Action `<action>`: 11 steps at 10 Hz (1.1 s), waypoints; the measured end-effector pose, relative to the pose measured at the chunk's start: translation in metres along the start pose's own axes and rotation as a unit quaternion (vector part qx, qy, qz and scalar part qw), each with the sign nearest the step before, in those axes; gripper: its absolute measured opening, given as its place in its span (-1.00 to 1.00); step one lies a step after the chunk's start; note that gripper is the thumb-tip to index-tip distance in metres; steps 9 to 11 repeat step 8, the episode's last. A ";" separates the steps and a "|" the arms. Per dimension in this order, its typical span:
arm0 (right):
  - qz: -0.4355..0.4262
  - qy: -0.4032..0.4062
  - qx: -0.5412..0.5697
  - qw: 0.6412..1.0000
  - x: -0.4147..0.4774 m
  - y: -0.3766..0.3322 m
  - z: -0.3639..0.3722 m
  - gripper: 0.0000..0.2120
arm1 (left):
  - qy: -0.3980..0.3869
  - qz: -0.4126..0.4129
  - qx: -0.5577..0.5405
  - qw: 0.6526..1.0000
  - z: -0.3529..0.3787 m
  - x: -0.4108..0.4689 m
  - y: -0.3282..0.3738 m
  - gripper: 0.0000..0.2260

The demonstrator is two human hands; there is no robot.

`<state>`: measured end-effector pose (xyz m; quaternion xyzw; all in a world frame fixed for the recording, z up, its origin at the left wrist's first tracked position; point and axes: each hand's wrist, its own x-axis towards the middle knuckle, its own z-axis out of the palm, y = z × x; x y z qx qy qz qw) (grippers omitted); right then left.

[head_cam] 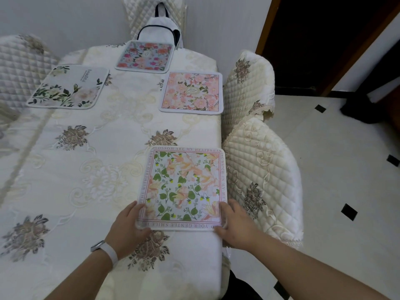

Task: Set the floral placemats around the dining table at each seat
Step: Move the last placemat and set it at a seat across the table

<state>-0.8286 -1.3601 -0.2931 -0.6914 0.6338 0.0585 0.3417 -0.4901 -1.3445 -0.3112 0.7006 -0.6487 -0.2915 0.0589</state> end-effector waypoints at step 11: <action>-0.049 0.263 -0.046 0.962 -0.170 -0.046 -0.082 -0.58 | 0.183 0.246 0.162 0.938 -0.051 -0.097 0.140 -0.54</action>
